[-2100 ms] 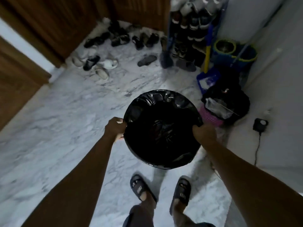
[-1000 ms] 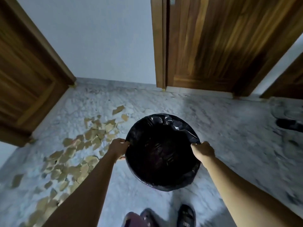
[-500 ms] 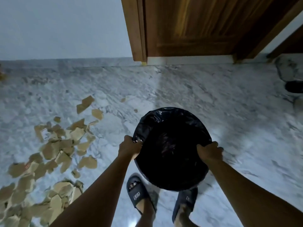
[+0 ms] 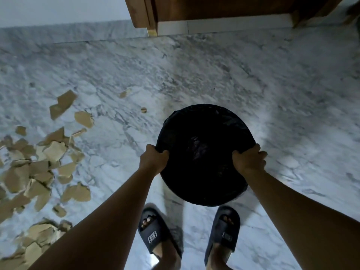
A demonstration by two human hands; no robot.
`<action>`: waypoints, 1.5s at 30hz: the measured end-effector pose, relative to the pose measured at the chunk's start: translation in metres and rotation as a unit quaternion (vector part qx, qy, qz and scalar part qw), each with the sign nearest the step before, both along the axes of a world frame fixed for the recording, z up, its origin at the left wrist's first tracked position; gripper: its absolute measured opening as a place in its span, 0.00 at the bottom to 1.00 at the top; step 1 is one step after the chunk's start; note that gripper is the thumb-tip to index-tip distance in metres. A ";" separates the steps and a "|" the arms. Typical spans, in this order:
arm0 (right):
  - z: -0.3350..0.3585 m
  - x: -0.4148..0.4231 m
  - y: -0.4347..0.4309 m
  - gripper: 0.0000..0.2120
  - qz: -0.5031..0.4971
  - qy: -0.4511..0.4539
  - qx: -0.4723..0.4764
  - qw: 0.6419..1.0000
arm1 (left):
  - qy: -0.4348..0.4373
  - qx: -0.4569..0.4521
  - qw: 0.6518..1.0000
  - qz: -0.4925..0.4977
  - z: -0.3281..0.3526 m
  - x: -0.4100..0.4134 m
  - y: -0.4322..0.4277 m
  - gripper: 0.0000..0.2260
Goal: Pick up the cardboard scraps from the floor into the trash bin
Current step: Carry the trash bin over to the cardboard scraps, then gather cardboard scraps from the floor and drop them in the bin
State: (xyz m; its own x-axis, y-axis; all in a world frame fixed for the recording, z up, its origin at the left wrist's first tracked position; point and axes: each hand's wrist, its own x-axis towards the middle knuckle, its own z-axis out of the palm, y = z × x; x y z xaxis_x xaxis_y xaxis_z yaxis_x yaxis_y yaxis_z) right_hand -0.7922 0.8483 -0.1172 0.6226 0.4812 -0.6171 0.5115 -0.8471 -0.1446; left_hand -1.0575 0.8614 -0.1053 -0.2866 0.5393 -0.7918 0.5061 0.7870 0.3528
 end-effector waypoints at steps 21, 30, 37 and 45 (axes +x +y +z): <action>0.321 -0.142 -0.062 0.34 0.445 0.128 0.066 0.884 | 0.010 0.112 0.988 0.109 0.324 -0.073 -0.120 0.25; 0.442 -0.294 -0.229 0.33 0.707 0.192 0.021 0.680 | 0.055 0.147 0.947 0.281 0.437 -0.161 -0.397 0.20; 0.467 -0.411 -0.373 0.32 0.799 0.179 0.028 0.573 | 0.104 0.136 0.922 0.347 0.459 -0.249 -0.583 0.19; 0.421 -0.513 -0.453 0.32 0.871 0.148 0.026 0.468 | 0.116 0.102 0.910 0.384 0.416 -0.333 -0.683 0.21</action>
